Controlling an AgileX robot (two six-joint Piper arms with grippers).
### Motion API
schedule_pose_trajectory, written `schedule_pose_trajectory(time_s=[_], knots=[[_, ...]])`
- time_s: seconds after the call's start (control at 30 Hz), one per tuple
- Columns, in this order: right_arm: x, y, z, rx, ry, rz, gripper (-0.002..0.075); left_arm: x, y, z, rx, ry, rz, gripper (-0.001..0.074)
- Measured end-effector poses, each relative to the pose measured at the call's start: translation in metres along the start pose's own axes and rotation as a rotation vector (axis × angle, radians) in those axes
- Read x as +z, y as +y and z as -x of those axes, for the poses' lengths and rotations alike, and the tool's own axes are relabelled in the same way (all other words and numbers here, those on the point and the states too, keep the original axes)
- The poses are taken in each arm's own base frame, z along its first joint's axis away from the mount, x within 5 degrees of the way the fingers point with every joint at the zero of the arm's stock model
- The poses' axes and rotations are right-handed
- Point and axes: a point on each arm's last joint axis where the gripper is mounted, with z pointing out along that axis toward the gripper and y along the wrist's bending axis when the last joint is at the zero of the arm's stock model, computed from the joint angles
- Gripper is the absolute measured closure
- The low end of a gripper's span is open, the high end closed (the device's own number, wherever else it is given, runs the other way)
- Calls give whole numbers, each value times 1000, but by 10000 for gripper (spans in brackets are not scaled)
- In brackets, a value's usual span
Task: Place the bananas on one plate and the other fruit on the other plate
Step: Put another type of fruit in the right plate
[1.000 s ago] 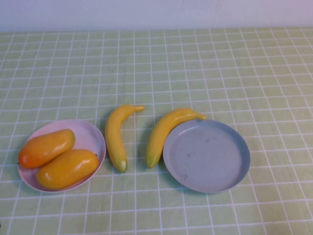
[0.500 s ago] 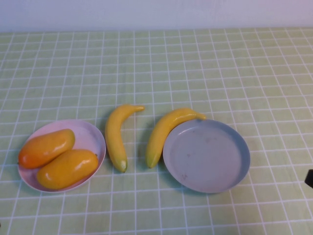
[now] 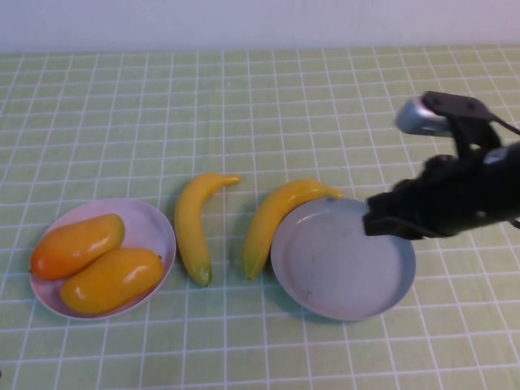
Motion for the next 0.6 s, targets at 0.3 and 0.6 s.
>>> schedule_pose_trajectory(time_s=[0.3, 0.6], knots=[[77, 76, 58, -158, 63, 74, 454, 0, 0, 0, 0, 0, 0, 739], [154, 111, 91, -161, 60, 91, 370, 0, 0, 0, 0, 0, 0, 739]])
